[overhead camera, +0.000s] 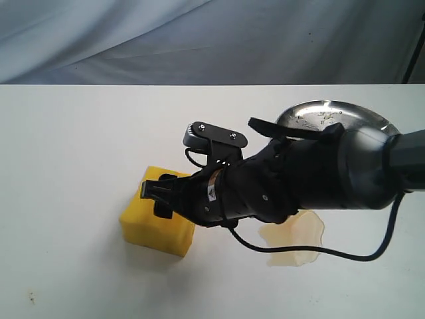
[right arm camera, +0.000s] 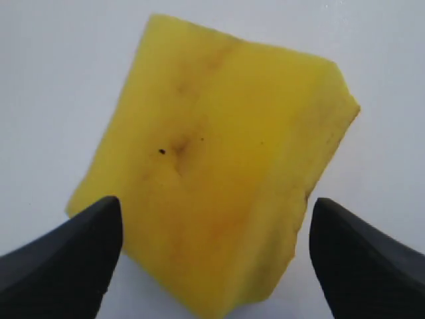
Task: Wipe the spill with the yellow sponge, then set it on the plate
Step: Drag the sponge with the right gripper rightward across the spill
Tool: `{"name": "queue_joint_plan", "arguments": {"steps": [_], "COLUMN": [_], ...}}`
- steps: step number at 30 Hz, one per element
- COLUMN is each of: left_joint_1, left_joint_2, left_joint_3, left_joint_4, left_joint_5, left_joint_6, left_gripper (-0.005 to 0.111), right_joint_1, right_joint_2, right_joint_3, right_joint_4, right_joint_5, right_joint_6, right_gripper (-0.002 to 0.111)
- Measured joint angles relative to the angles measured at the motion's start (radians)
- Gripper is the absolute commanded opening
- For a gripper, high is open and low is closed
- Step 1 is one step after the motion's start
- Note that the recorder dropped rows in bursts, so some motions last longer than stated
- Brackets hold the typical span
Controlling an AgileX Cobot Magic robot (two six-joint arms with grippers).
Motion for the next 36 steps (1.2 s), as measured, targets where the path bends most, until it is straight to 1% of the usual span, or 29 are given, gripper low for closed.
{"name": "queue_joint_plan", "arguments": {"steps": [7,9,12,14,19,24,28,36], "left_joint_1": [0.000,0.000,0.000,0.000,0.000,0.000,0.000,0.000], "left_joint_2": [0.000,0.000,0.000,0.000,0.000,0.000,0.000,0.000], "left_joint_3": [0.000,0.000,0.000,0.000,0.000,0.000,0.000,0.000], "left_joint_4": [0.000,0.000,0.000,0.000,0.000,0.000,0.000,0.000], "left_joint_5": [0.000,0.000,0.000,0.000,0.000,0.000,0.000,0.000], "left_joint_6": [0.000,0.000,0.000,0.000,0.000,0.000,0.000,0.000], "left_gripper": [0.003,0.003,0.003,0.003,0.003,0.003,0.003,0.003], "right_joint_1": [0.000,0.000,0.000,0.000,0.000,0.000,-0.003,-0.067], "right_joint_2": [0.078,0.096,0.113,0.115,0.115,0.115,0.068,-0.139], "right_joint_3": [-0.018,-0.043,-0.072,-0.079,-0.084,-0.086,-0.037,0.177], "right_joint_4": [0.000,0.000,-0.002,-0.002,-0.022,-0.045,-0.052,-0.055], "right_joint_5": [-0.026,-0.028,-0.033,-0.035,-0.037,-0.023,-0.012,0.009], "right_joint_6": [0.033,0.035,0.035,0.035,0.012,-0.060,-0.147,-0.267], "right_gripper": [0.071,0.068,0.056,0.043,0.018,0.001,0.000,0.000]}}
